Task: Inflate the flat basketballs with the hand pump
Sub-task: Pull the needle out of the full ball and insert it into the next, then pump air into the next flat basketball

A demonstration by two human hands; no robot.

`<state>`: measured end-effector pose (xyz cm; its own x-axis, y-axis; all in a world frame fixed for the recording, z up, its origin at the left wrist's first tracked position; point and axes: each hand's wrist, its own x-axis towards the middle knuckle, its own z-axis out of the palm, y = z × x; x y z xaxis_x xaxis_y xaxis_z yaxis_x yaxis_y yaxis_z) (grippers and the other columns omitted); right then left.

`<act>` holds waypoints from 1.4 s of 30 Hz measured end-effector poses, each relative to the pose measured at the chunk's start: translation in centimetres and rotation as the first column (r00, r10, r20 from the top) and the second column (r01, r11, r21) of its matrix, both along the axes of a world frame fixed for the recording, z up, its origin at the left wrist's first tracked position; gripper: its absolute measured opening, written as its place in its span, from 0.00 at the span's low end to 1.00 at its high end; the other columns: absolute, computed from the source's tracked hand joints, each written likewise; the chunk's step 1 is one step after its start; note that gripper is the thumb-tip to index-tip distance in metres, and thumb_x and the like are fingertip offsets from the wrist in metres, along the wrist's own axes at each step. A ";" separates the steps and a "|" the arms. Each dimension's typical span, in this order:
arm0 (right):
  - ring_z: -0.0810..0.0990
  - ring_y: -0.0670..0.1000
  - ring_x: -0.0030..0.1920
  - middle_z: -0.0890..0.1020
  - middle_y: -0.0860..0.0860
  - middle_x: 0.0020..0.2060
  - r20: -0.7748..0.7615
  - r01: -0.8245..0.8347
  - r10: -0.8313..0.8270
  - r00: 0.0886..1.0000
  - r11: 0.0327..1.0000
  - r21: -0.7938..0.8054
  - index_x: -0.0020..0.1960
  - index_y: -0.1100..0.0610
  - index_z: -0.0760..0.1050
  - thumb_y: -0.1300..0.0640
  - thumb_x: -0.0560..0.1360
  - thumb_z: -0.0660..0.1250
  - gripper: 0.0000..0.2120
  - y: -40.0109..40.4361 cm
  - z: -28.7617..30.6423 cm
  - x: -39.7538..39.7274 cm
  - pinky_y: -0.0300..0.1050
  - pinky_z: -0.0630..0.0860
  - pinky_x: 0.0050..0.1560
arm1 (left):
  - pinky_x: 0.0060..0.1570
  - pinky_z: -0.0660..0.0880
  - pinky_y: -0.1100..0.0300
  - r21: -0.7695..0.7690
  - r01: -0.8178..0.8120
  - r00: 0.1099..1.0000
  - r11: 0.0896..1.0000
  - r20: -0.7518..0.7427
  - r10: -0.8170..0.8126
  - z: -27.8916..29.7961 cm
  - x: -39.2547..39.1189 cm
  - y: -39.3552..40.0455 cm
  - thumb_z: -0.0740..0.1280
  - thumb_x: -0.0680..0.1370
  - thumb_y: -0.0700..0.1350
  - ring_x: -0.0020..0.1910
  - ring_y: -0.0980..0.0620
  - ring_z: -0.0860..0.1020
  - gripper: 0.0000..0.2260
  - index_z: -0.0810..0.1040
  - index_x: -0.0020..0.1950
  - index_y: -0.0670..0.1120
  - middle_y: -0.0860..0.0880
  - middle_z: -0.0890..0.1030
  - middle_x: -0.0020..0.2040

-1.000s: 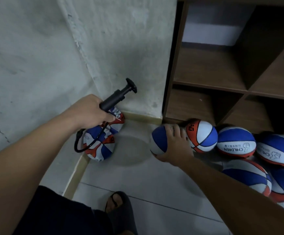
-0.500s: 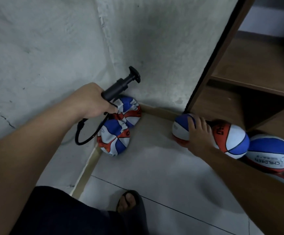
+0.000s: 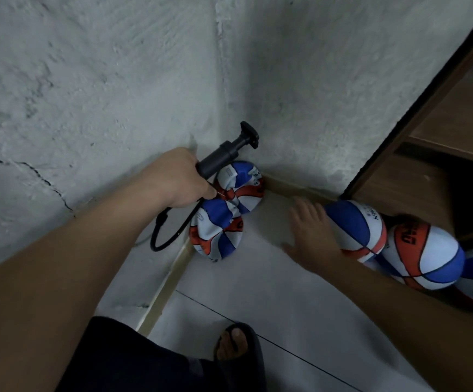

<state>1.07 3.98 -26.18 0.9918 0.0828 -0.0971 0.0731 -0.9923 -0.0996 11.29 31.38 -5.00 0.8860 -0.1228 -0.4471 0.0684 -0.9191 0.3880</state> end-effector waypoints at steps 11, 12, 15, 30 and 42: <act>0.61 0.53 0.82 0.60 0.49 0.84 -0.291 0.108 0.111 0.950 0.759 0.642 0.87 0.46 0.46 0.48 0.69 0.81 0.58 12.4 -1.7 8.8 0.54 0.69 0.78 | 0.33 0.74 0.60 -0.027 -0.025 0.999 0.999 0.041 0.026 -1.0 0.2 0.8 0.80 0.76 0.48 0.39 0.53 0.80 0.13 0.81 0.56 0.47 0.48 0.82 0.45; 0.62 0.53 0.82 0.61 0.49 0.83 -0.284 0.108 0.104 0.953 0.762 0.639 0.86 0.46 0.47 0.47 0.68 0.82 0.59 12.4 -2.0 8.8 0.55 0.69 0.78 | 0.32 0.74 0.59 -0.022 -0.021 0.999 1.000 0.042 0.022 -1.1 0.2 0.9 0.80 0.76 0.48 0.39 0.53 0.80 0.13 0.81 0.56 0.48 0.48 0.82 0.45; 0.67 0.56 0.76 0.65 0.49 0.79 -0.257 0.099 0.056 0.965 0.828 0.552 0.85 0.46 0.53 0.41 0.64 0.84 0.60 12.1 -2.6 8.0 0.59 0.74 0.73 | 0.32 0.72 0.60 -0.020 -0.012 0.999 1.000 0.043 0.013 -1.1 0.4 0.7 0.80 0.76 0.49 0.38 0.53 0.79 0.15 0.81 0.58 0.47 0.49 0.81 0.44; 0.80 0.49 0.43 0.79 0.48 0.45 -0.297 0.272 -0.109 0.949 0.761 0.590 0.52 0.50 0.70 0.47 0.79 0.74 0.13 7.0 -0.6 -4.8 0.56 0.83 0.46 | 0.46 0.82 0.54 -0.050 0.077 0.997 0.996 -0.020 -0.078 1.8 -1.3 -4.5 0.76 0.79 0.45 0.37 0.55 0.86 0.09 0.81 0.54 0.42 0.50 0.88 0.35; 0.83 0.41 0.58 0.82 0.43 0.61 -0.251 0.371 -0.399 0.882 0.258 0.892 0.71 0.44 0.72 0.54 0.85 0.69 0.16 -4.2 7.2 -18.7 0.41 0.85 0.46 | 0.25 0.74 0.63 -0.185 0.403 0.911 0.896 -0.019 -0.413 4.5 -6.8 -14.5 0.71 0.83 0.43 0.27 0.54 0.83 0.07 0.81 0.53 0.40 0.48 0.88 0.37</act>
